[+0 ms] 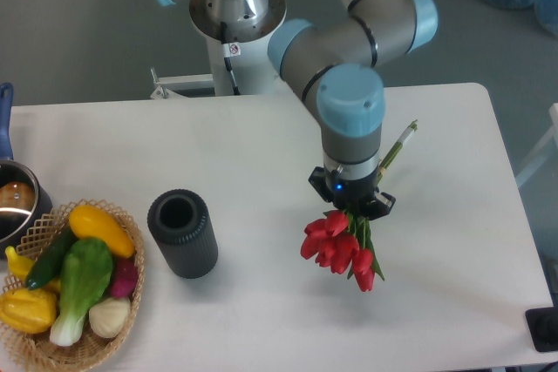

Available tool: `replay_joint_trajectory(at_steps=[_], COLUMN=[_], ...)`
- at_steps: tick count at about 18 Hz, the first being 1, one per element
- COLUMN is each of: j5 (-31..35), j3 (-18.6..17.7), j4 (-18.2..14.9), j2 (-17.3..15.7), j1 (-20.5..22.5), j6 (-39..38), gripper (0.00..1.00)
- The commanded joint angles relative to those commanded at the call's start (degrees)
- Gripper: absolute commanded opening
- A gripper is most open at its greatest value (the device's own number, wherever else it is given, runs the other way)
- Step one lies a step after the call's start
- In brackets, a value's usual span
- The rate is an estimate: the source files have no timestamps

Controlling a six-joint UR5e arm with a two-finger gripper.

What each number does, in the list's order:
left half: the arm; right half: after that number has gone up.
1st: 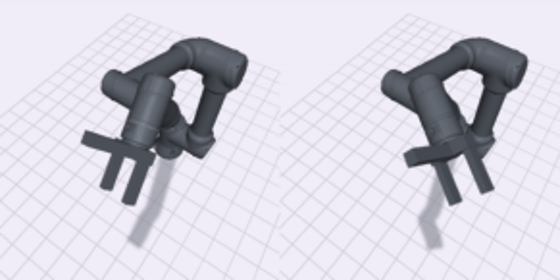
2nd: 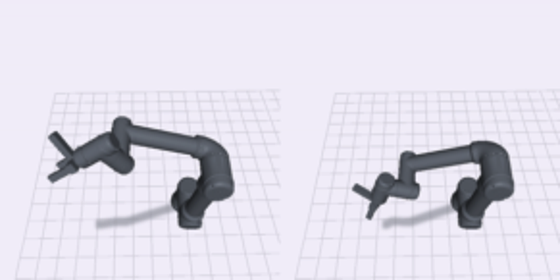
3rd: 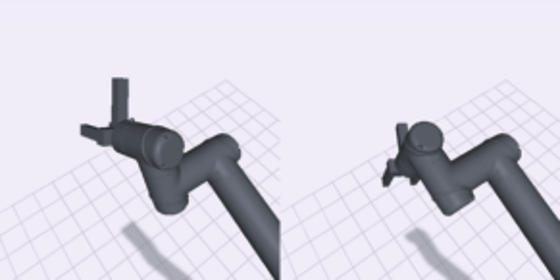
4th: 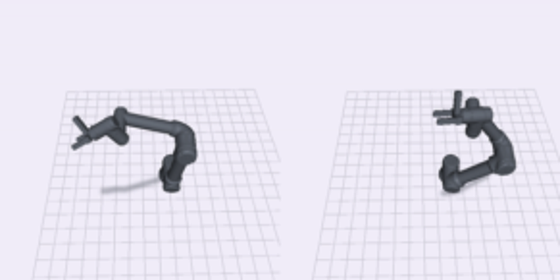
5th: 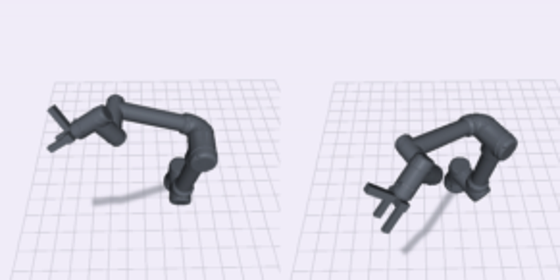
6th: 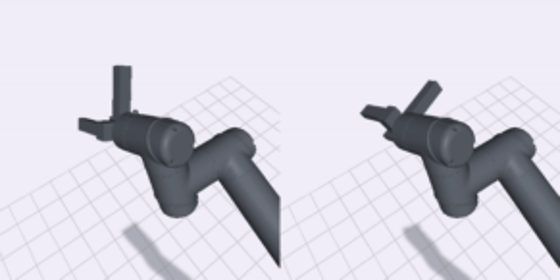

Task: Pick up the flowers from the table
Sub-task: 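Lift the gripped tulip bunch up off the table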

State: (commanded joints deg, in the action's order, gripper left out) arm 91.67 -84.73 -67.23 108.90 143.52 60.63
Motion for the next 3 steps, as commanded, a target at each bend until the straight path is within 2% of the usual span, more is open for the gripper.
replay_joint_trajectory(at_steps=[1,3], j5=[0.00,-1.49], j3=[1.83,4.74], j4=[-0.97,-6.48], j2=[-0.96,-2.28], j1=[0.35,1.93], j6=[2.28,3.44], gripper=[0.00,0.00])
